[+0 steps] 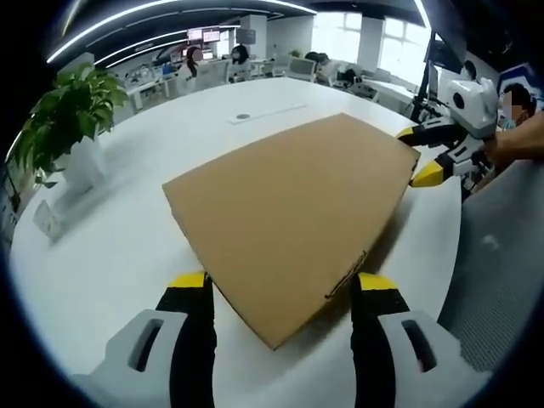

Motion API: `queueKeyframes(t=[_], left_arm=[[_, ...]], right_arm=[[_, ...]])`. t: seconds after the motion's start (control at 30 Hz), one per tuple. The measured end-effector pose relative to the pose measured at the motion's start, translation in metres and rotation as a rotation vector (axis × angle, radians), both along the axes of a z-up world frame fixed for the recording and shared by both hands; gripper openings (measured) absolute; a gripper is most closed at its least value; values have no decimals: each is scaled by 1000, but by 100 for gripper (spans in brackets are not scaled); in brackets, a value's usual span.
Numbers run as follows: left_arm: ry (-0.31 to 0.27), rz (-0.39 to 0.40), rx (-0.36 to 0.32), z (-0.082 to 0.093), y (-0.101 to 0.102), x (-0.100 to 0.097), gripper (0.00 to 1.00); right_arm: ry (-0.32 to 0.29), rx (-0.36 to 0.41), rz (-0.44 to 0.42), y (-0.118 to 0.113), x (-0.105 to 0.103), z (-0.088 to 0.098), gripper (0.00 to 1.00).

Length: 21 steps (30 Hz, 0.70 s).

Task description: Operate the shoe box by opening the lid, removing the specified soft item, and placing it in the target area until the item is outside and the box remains undamaged.

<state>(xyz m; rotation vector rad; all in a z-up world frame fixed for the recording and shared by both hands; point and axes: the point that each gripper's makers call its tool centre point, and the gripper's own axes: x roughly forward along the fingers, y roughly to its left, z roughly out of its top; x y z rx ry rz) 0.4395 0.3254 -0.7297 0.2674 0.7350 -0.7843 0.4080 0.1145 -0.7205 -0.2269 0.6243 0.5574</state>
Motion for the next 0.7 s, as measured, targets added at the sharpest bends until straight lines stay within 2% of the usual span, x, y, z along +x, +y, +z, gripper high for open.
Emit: queueKeyframes(t=[0.3, 0.37, 0.4, 0.7], left_arm=[[0, 3, 5, 4, 6, -10, 63], [0, 6, 5, 5, 8, -12, 63], [1, 7, 6, 5, 9, -12, 63], [5, 10, 12, 6, 25, -17, 63]], right_arm=[[-2, 5, -2, 12, -2, 0, 53], [6, 55, -37, 17, -2, 1, 55], [-2, 33, -21, 18, -2, 1, 55], [-6, 35, -6, 33, -6, 1, 55]])
